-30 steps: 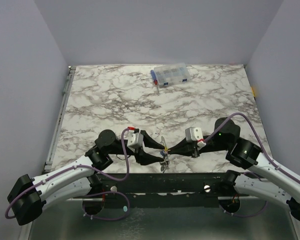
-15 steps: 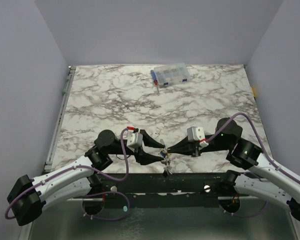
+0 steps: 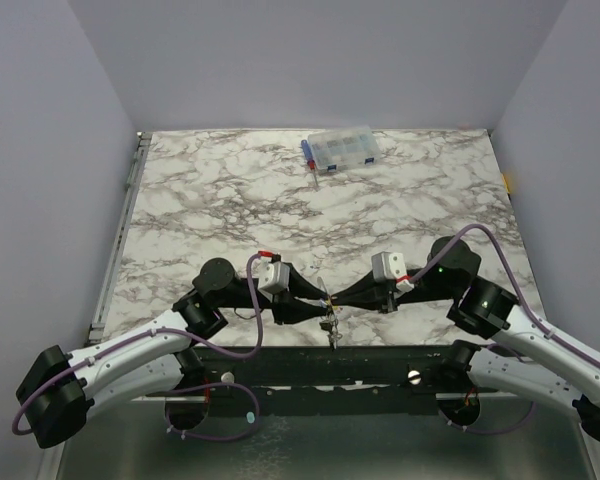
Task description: Put the keys on the keyring
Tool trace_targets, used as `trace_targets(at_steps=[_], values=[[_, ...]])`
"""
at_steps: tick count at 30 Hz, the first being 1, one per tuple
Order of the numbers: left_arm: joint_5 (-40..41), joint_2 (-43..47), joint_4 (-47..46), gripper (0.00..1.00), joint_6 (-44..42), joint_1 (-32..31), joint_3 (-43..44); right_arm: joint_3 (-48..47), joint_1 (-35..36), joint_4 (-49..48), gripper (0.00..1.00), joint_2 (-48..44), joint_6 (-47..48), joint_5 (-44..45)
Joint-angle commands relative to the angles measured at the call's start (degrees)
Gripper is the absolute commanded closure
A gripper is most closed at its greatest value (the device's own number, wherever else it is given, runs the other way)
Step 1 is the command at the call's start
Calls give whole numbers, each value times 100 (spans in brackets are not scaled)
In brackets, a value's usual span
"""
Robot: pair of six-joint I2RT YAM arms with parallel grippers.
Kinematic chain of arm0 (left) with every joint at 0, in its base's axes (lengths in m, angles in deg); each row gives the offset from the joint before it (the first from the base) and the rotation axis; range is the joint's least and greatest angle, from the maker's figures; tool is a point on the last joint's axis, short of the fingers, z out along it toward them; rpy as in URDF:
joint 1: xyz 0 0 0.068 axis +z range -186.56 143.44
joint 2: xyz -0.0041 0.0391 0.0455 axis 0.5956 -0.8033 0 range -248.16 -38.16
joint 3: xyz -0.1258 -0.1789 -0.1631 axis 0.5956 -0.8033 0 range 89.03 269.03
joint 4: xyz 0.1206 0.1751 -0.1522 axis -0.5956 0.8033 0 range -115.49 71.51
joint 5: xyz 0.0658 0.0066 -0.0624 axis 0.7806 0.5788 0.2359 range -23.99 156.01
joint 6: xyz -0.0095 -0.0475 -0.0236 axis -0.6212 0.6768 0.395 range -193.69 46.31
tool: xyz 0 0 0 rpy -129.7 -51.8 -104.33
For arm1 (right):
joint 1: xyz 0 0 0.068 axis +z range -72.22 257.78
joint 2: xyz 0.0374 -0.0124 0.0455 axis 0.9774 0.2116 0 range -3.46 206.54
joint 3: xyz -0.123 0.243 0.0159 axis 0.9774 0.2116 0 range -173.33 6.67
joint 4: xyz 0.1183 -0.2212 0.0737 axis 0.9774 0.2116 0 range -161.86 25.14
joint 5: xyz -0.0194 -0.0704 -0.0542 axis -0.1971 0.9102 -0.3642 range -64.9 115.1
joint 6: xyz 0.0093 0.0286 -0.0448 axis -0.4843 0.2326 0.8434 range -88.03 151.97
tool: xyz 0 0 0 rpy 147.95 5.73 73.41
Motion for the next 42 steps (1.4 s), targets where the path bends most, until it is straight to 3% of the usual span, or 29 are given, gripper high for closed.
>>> trace_targets(at_steps=[1, 12, 28, 42], values=[[165, -29, -150, 65, 25, -32, 78, 37, 22, -455, 99, 2, -89, -132], [352, 44, -150, 100, 104, -31, 101, 90, 22, -416, 99, -106, -99, 32], [818, 254, 264, 100, -253, 93, 137, -15, 24, 182, 99, -110, -324, 673], [986, 148, 693, 100, -489, 92, 277, -335, 22, 716, 98, 322, -494, 676]])
